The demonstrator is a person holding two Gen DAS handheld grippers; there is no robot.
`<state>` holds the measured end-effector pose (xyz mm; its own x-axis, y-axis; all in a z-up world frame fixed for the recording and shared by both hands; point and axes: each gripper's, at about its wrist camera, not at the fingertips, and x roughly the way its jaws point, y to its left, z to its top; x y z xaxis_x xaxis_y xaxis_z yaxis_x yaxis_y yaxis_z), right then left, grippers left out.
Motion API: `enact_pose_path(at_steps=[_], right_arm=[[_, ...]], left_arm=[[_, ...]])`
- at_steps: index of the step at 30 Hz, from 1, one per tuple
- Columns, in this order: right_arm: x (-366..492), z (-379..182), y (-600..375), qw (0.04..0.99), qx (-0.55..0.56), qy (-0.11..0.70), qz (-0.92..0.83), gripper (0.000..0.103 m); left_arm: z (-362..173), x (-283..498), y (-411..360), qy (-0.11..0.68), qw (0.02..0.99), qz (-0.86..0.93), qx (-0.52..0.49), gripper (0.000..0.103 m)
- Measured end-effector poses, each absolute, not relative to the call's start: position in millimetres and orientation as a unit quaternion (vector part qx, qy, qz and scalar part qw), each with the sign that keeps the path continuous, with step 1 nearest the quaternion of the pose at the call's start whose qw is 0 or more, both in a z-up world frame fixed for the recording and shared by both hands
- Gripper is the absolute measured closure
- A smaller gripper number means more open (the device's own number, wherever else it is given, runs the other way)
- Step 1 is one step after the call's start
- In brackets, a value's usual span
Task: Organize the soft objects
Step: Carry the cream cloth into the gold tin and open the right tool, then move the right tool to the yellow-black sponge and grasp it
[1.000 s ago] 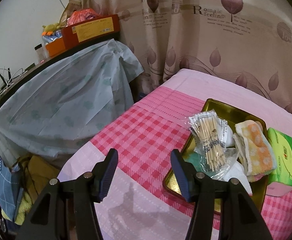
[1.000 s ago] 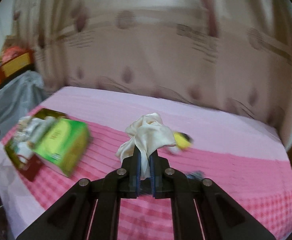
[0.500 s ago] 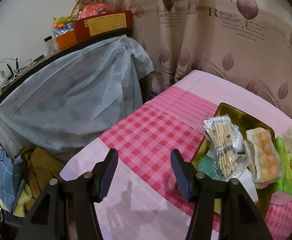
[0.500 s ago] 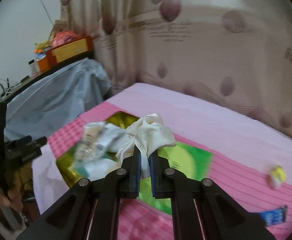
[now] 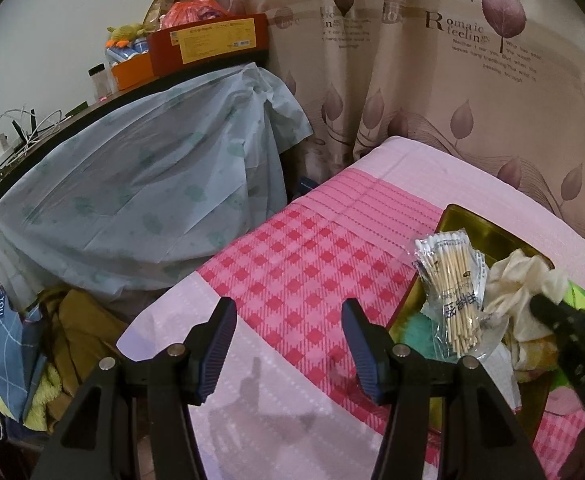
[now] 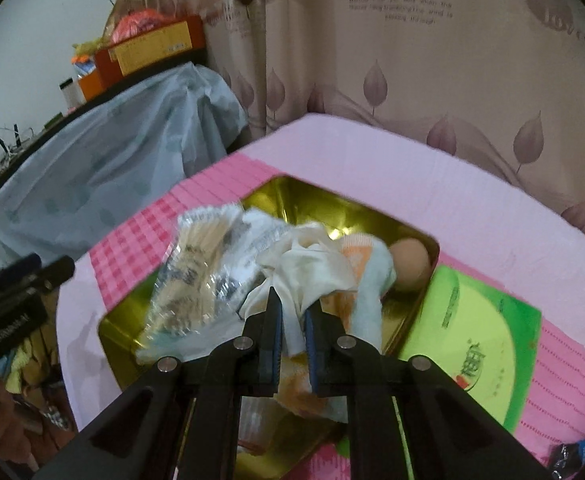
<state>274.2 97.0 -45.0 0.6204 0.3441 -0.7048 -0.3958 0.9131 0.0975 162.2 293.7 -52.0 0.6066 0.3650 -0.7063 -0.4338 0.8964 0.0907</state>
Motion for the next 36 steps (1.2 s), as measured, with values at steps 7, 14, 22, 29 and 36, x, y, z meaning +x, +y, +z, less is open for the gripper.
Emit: enact_pose_path(at_steps=[7, 14, 22, 29, 36], right_arm=[[259, -30, 72, 0.911, -0.017, 0.359, 0.204, 0.052], [236, -6, 3, 0.929, -0.007, 0.335, 0.159, 0.046], [243, -8, -128, 0.938, -0.008, 0.347, 0.012, 0.043], [263, -33, -201, 0.921, -0.001, 0.383, -0.065, 0.041], [290, -55, -241, 0.901, 0.063, 0.415, -0.113, 0.040]], left_arm=[[-54, 164, 292, 0.384, 0.895, 0.224, -0.036, 0.047], [-52, 163, 285, 0.379, 0.897, 0.225, -0.023, 0.047], [-50, 162, 277, 0.373, 0.902, 0.219, -0.005, 0.047], [-55, 167, 272, 0.380, 0.903, 0.202, 0.005, 0.047], [-60, 171, 269, 0.388, 0.899, 0.202, 0.013, 0.047]])
